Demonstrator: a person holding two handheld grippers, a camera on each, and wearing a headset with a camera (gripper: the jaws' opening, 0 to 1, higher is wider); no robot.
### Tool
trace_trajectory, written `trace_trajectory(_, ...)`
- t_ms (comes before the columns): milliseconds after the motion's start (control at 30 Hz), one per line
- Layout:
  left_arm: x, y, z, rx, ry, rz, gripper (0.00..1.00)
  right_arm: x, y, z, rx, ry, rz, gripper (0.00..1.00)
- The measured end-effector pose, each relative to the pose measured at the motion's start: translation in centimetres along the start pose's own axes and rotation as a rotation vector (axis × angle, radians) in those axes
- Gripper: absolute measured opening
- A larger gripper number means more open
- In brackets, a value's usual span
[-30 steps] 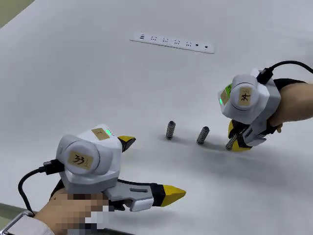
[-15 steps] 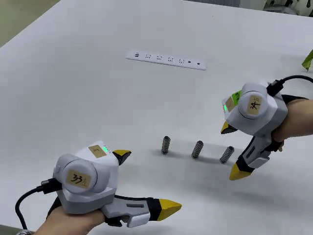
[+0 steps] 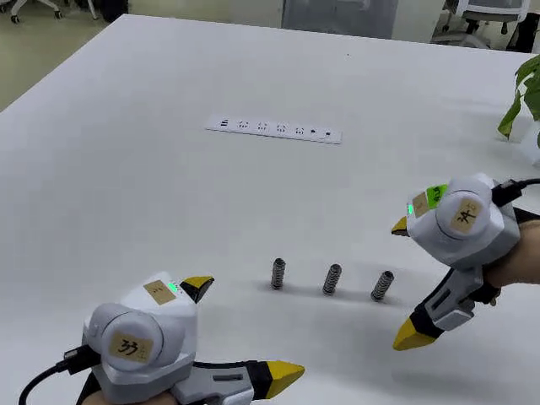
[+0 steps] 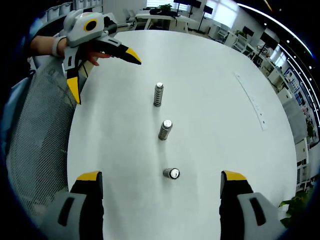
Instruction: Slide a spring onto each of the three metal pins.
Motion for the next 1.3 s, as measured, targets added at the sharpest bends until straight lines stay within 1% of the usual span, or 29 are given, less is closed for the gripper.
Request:
trace_trajectory(133, 0.0, 0.0, 0.0, -0.003, 0.000, 0.004, 1.00, -0.5, -0.6, -0.6, 0.054, 0.051, -0.024, 0.99)
trace_trajectory(200, 0.0, 0.1, 0.0, -0.006, 0.004, 0.003, 1.00, -0.9, -1.0, -0.9, 0.084, 0.078, -0.032, 0.99)
trace_trajectory(233, 0.0, 0.1, -0.1, -0.008, 0.005, 0.003, 1.00, -1.0, -1.1, -0.9, 0.108, 0.088, -0.044, 0.99)
trace_trajectory(267, 0.0, 0.1, -0.1, -0.010, 0.007, 0.003, 1.00, -1.2, -1.3, -1.1, 0.121, 0.094, -0.043, 0.99)
trace_trajectory(333, 0.1, 0.0, 0.1, -0.004, 0.001, 0.002, 1.00, -1.8, -1.6, -1.6, 0.134, 0.117, -0.052, 0.99)
trace_trajectory(367, 0.0, 0.0, 0.0, -0.003, 0.000, 0.004, 1.00, -2.0, -1.7, -1.8, 0.139, 0.118, -0.054, 0.99)
trace_trajectory(433, -0.1, 0.0, 0.0, -0.005, 0.009, 0.012, 1.00, -2.4, -1.9, -2.2, 0.159, 0.145, -0.064, 0.99)
trace_trajectory(533, -0.1, 0.0, 0.0, -0.005, 0.001, 0.011, 1.00, -3.0, -2.3, -2.8, 0.188, 0.177, -0.074, 0.99)
trace_trajectory(700, 0.1, 0.1, -0.1, -0.017, 0.002, 0.006, 1.00, -3.9, -3.1, -3.7, 0.229, 0.234, -0.095, 0.99)
trace_trajectory(833, 0.3, 0.1, -0.2, -0.025, 0.006, -0.004, 1.00, -4.5, -3.7, -4.7, 0.270, 0.282, -0.122, 0.99)
trace_trajectory(967, 0.5, 0.3, -0.3, -0.034, 0.014, -0.012, 1.00, -5.1, -4.1, -5.7, 0.296, 0.330, -0.138, 0.99)
trace_trajectory(1067, 0.6, 0.3, -0.3, -0.039, 0.008, -0.014, 1.00, -5.5, -4.5, -6.6, 0.309, 0.364, -0.153, 0.99)
trace_trajectory(1233, 0.5, 0.3, -0.3, -0.043, 0.004, -0.009, 1.00, -6.2, -4.9, -7.6, 0.325, 0.402, -0.159, 0.99)
trace_trajectory(1300, 0.5, 0.3, -0.3, -0.045, 0.006, -0.007, 1.00, -6.5, -5.0, -7.7, 0.330, 0.410, -0.165, 0.99)
Point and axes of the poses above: the centre of the closed fingertips' face, and the gripper's own axes: y roughly forward along the fingers, x roughly to its right, z roughly out of its top, the point moved 8 cm from there along -y, roughly backward along the fingers, and after that the axes turned 12 degrees about y, right-handed, at the moved point
